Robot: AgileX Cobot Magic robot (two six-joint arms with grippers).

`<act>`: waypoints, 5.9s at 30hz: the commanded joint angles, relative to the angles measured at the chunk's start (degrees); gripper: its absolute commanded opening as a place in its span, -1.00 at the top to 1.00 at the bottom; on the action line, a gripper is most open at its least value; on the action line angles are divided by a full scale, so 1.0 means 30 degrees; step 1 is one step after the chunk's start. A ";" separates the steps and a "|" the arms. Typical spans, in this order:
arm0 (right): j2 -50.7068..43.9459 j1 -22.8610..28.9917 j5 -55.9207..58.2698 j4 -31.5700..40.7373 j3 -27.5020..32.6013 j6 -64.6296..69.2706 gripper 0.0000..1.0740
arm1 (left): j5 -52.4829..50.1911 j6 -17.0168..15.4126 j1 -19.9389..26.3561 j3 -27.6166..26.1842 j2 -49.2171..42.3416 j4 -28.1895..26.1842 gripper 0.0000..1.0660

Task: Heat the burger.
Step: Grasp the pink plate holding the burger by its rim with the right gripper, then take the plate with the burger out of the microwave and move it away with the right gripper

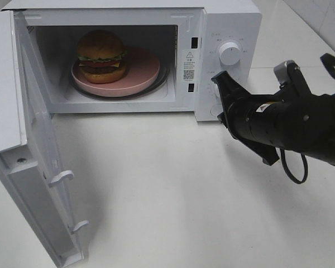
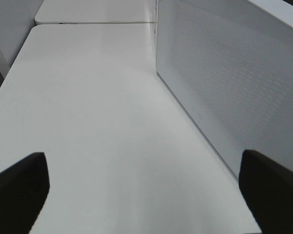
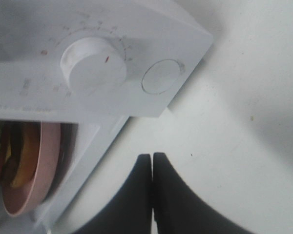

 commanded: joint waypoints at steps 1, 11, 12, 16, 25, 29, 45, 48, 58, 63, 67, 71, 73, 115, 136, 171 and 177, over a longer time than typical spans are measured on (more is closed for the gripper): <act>-0.1089 0.0019 0.1910 -0.0286 0.0019 -0.3571 0.91 | -0.0210 -0.0095 0.0057 0.0038 -0.0057 -0.0038 -0.83; -0.2998 0.0019 0.7487 -0.4469 -0.0019 -0.8747 0.90 | -0.0210 -0.0095 0.0057 0.0038 -0.0057 -0.0038 -0.83; -0.3132 0.0019 0.8136 -0.5195 -0.0019 -0.8785 0.90 | -0.0210 -0.0095 0.0057 0.0038 -0.0057 -0.0038 -0.83; -0.3705 0.0019 1.0351 -0.7601 -0.0019 -0.8824 0.88 | -0.0210 -0.0095 0.0057 0.0038 -0.0057 -0.0038 -0.83; -0.4469 0.0019 1.6960 -1.1516 -0.1547 -0.9473 0.86 | -0.0210 -0.0095 0.0057 0.0038 -0.0057 -0.0038 -0.83; -0.4469 0.0019 2.0856 -1.1765 -0.3113 -1.3063 0.83 | -0.0210 -0.0095 0.0057 0.0038 -0.0057 -0.0038 -0.83; -0.4488 0.0019 2.3950 -1.1918 -0.4908 -3.4244 0.74 | -0.0210 -0.0095 0.0057 0.0038 -0.0057 -0.0038 -0.83; -0.4488 0.0019 2.3606 -1.1994 -0.4908 -3.6784 0.73 | -0.0210 -0.0095 0.0057 0.0038 -0.0057 -0.0038 -0.83; -0.4488 0.0038 2.0435 -1.2280 -0.4908 -3.7567 0.23 | -0.0210 -0.0095 0.0057 0.0038 -0.0057 -0.0038 -0.83; -0.4488 0.0076 1.9309 -1.2834 -0.4908 -3.6517 -0.43 | -0.0210 -0.0095 0.0057 0.0038 -0.0057 -0.0038 -0.83; -0.4393 0.0076 1.9118 -1.3560 -0.4908 -3.5542 -0.73 | -0.0210 -0.0095 0.0057 0.0038 -0.0057 -0.0038 -0.83; -0.4354 0.0076 1.8468 -1.4209 -0.4908 -3.4931 -0.79 | -0.0210 -0.0095 0.0057 0.0038 -0.0057 -0.0038 -0.83; -0.4354 0.0191 1.8220 -1.4209 -0.4908 -3.4931 -0.78 | -0.0210 -0.0095 0.0057 0.0038 -0.0057 -0.0038 -0.83; 0.5940 0.2979 1.8793 -1.9194 -1.6902 -2.9507 -0.61 | -0.0210 -0.0095 0.0057 0.0038 -0.0057 -0.0038 -0.83; 1.0619 0.2693 1.9404 -1.9099 -2.2575 -2.9507 -0.50 | -0.0210 -0.0095 0.0057 0.0038 -0.0057 -0.0038 -0.83; 1.3808 0.1833 2.0684 -1.5546 -2.6280 -2.9450 1.00 | -0.0210 -0.0095 0.0057 0.0038 -0.0057 -0.0038 -0.83; 1.3770 0.2005 2.1180 -1.5546 -2.6280 -2.9584 1.00 | -0.0210 -0.0095 0.0057 0.0038 -0.0057 -0.0038 -0.83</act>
